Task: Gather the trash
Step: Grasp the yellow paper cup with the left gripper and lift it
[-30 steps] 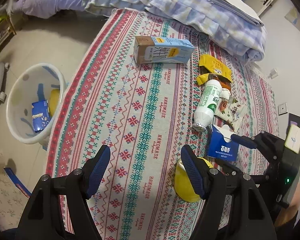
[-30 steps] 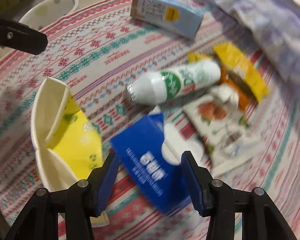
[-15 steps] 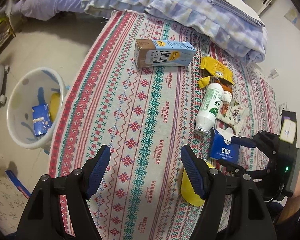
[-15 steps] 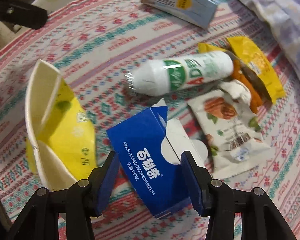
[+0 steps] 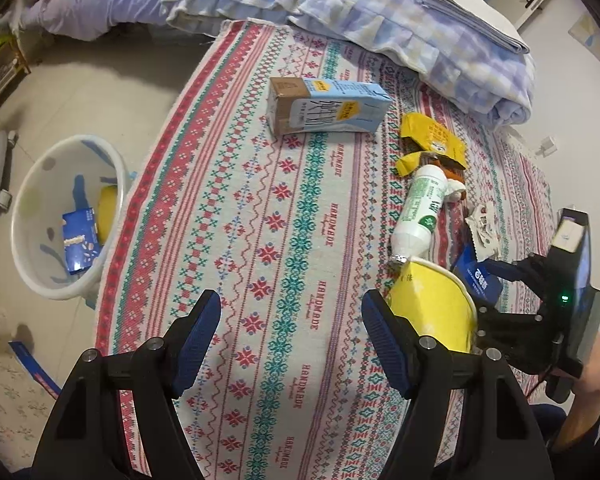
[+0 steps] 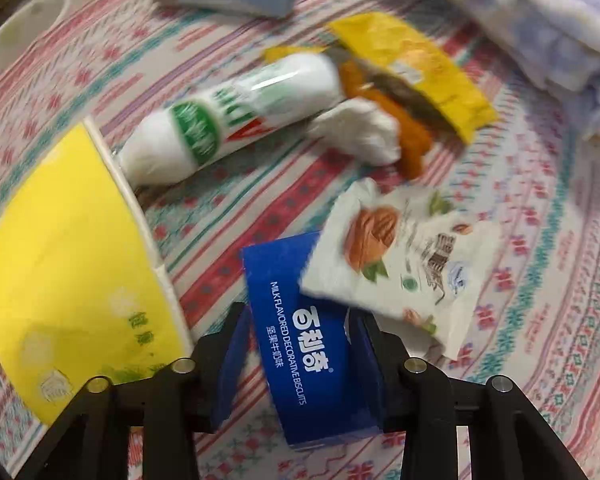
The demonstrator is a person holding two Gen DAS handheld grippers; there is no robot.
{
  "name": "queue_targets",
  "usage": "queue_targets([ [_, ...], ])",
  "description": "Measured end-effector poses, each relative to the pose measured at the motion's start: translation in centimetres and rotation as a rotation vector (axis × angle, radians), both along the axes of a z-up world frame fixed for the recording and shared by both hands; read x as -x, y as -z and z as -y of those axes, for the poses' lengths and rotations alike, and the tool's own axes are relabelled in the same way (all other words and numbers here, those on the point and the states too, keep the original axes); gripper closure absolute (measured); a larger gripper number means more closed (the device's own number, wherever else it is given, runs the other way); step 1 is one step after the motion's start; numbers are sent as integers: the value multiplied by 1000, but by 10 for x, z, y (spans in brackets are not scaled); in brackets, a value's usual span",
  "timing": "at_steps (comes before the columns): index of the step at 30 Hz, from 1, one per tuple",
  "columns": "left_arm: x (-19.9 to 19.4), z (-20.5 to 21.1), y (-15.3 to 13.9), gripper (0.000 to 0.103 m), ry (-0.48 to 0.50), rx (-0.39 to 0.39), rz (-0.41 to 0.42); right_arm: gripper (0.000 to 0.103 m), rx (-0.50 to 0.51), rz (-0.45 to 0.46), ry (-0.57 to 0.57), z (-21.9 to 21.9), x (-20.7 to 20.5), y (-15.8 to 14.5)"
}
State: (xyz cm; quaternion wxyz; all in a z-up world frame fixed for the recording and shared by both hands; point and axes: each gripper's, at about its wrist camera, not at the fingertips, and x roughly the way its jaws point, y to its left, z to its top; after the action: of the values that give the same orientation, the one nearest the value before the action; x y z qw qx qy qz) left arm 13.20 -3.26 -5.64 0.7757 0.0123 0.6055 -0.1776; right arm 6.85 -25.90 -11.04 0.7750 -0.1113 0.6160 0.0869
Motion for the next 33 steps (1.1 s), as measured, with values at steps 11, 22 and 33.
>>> queue_targets([
  [11, 10, 12, 0, 28, 54, 41, 6, 61, -114, 73, 83, 22, 8, -30],
  [22, 22, 51, 16, 27, 129, 184, -104, 61, -557, 231, 218, 37, 35, -81],
  [33, 14, 72, 35, 27, 24, 373, -186, 61, -521, 279, 279, 47, 40, -90],
])
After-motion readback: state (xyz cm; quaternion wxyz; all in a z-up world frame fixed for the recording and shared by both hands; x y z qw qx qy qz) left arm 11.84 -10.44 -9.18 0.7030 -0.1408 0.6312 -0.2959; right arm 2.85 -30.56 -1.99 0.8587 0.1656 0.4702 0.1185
